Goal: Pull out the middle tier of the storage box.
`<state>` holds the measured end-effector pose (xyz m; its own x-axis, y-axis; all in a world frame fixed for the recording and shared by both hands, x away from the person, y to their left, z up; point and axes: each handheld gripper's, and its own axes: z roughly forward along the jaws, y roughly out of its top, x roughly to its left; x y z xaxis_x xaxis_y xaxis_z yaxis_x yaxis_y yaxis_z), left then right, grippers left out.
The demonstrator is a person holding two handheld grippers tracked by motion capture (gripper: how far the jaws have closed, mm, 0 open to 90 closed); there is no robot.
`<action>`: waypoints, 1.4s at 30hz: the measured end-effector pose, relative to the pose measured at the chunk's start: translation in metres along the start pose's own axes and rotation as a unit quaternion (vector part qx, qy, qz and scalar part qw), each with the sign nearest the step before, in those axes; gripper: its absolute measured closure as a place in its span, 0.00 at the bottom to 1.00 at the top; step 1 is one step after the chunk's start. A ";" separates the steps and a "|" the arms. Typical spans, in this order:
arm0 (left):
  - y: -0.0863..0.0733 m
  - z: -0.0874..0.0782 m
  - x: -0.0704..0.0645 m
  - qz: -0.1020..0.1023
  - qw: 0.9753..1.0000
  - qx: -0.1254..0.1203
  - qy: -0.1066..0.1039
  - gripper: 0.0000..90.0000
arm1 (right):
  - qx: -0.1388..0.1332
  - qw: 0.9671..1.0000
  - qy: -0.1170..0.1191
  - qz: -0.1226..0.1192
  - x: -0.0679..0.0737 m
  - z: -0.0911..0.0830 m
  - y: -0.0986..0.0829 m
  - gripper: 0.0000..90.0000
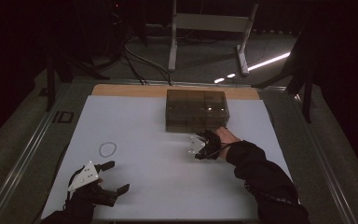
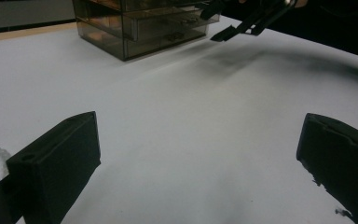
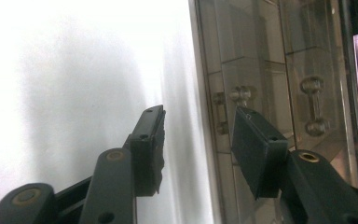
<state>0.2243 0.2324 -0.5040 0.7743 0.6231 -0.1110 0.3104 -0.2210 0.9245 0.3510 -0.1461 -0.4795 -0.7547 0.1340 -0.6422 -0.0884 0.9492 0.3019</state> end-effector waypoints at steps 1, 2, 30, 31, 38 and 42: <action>0.000 0.000 0.000 0.000 1.000 0.000 0.000 0.01 | -0.005 1.000 0.010 0.005 -0.003 -0.002 -0.002 0.57; 0.000 0.000 0.000 -0.001 1.000 -0.001 0.000 0.01 | -0.010 1.000 0.017 0.011 -0.005 -0.003 -0.004 0.57; 0.000 0.000 0.001 -0.004 1.000 -0.002 0.000 0.01 | -0.100 0.963 0.214 0.132 -0.056 -0.024 -0.037 0.04; 0.000 0.000 0.001 -0.003 1.000 -0.002 -0.001 0.01 | -0.105 0.957 0.231 0.140 -0.059 -0.026 -0.039 0.04; 0.000 -0.001 0.000 -0.003 1.000 -0.002 0.000 0.01 | -0.109 0.952 0.242 0.153 -0.072 -0.027 -0.045 0.04; 0.000 0.000 0.000 -0.002 1.000 0.000 -0.001 0.01 | -0.103 0.946 0.260 0.162 -0.080 -0.027 -0.049 0.04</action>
<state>0.2244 0.2325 -0.5043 0.7739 0.6227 -0.1156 0.3135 -0.2180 0.9242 0.3981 -0.2113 -0.4245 -0.9770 0.1997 -0.0745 0.1182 0.7988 0.5899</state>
